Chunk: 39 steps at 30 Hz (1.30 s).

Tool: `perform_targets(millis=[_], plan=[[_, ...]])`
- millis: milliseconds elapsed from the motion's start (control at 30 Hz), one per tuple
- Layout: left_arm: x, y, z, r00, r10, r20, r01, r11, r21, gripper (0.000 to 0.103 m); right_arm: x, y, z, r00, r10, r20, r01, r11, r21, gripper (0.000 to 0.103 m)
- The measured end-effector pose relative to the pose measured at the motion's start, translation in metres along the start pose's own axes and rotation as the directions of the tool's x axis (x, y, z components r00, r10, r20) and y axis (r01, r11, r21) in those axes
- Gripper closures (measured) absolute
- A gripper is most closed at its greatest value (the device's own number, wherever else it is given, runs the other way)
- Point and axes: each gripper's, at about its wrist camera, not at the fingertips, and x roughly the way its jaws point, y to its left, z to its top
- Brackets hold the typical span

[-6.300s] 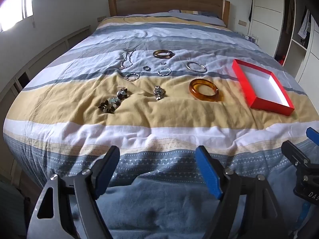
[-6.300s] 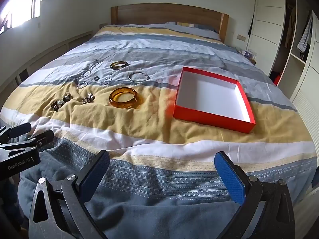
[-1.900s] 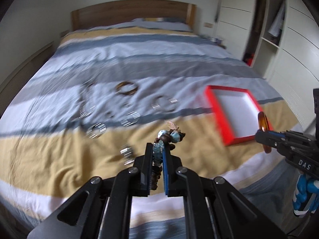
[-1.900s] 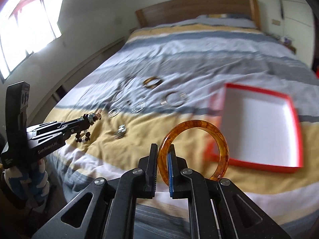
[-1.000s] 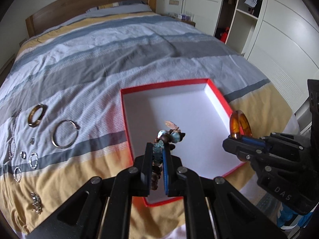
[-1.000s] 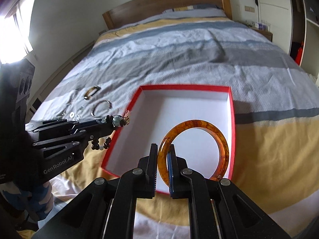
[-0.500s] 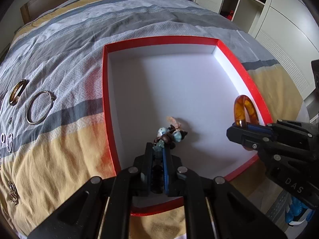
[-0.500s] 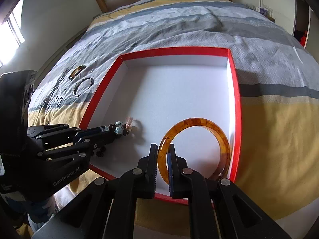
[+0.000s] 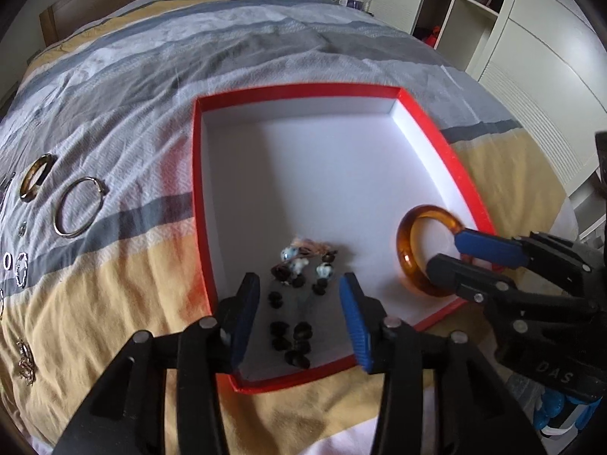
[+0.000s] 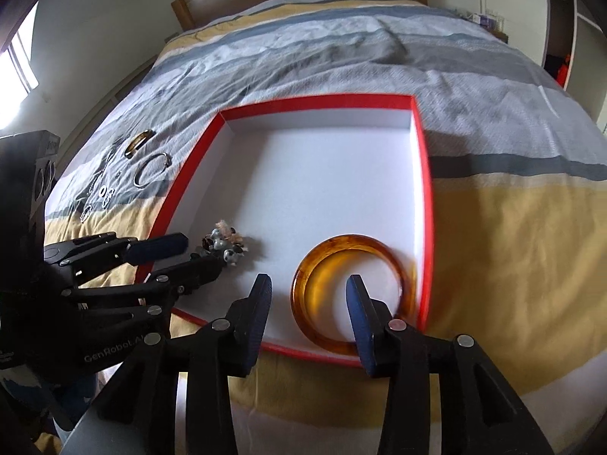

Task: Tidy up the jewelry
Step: 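Carry both items into the red box and open both tools, then withdraw both tools from the box toward the remaining jewelry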

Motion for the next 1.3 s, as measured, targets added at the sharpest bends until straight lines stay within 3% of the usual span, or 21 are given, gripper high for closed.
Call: perform_targets(millis=[167, 400, 600, 867, 1300], plan=[[-0.040, 0.003, -0.005, 0.998, 0.045, 0.038, -0.045, 0.999, -0.016, 0.061, -0.033, 0.007, -0.005, 0.999, -0.030, 0.028, 0.030, 0.999, 0.013, 0.061], [-0.124, 0.021, -0.030, 0.981, 0.149, 0.127, -0.148, 0.989, -0.018, 0.061, -0.094, 0.037, -0.012, 0.995, -0.046, 0.085, 0.047, 0.999, -0.021, 0.042], [-0.183, 0.051, -0.063, 0.959, 0.232, 0.162, -0.220, 0.971, -0.088, 0.061, -0.136, 0.071, -0.022, 0.990, -0.076, 0.123, 0.083, 0.995, -0.055, 0.031], [-0.232, 0.074, -0.101, 0.934, 0.291, 0.208, -0.266, 0.954, -0.137, 0.060, -0.175, 0.107, -0.042, 0.982, -0.088, 0.164, 0.099, 0.993, -0.057, 0.026], [-0.276, 0.094, -0.143, 0.909, 0.326, 0.260, -0.276, 0.938, -0.212, 0.055, -0.207, 0.141, -0.069, 0.972, -0.128, 0.198, 0.147, 0.985, -0.084, 0.023]])
